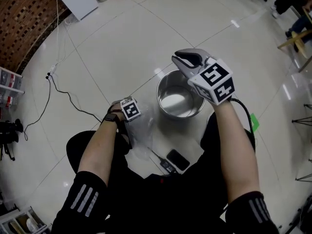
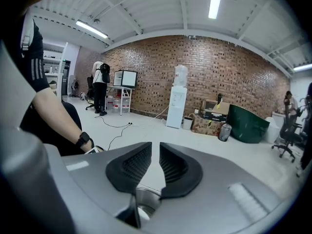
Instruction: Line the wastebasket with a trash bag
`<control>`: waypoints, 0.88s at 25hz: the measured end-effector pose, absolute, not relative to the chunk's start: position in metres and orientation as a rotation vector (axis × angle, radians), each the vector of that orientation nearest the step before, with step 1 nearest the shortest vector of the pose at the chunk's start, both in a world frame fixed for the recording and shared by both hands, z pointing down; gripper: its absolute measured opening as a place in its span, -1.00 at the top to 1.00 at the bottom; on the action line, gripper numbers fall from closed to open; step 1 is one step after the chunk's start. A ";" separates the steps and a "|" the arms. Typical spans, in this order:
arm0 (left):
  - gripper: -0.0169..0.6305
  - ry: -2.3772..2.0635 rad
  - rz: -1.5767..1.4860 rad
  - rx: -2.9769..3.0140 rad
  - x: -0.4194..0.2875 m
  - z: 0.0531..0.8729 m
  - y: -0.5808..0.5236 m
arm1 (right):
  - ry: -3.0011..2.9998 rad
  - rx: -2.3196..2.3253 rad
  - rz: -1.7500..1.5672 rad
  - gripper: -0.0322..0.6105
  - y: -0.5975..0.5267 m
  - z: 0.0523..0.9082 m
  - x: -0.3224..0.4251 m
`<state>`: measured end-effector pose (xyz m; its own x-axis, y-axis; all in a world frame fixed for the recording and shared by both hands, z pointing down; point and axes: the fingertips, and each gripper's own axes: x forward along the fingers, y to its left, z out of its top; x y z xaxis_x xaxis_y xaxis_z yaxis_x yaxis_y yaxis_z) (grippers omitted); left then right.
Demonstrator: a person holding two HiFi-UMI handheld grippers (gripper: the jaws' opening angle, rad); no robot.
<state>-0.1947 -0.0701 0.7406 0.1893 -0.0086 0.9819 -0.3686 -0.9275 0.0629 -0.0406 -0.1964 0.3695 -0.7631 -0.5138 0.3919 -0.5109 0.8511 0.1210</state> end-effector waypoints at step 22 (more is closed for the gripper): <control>0.97 -0.482 1.909 2.315 -0.185 0.673 -0.116 | -2.616 0.800 -0.030 0.72 -0.197 0.363 -0.027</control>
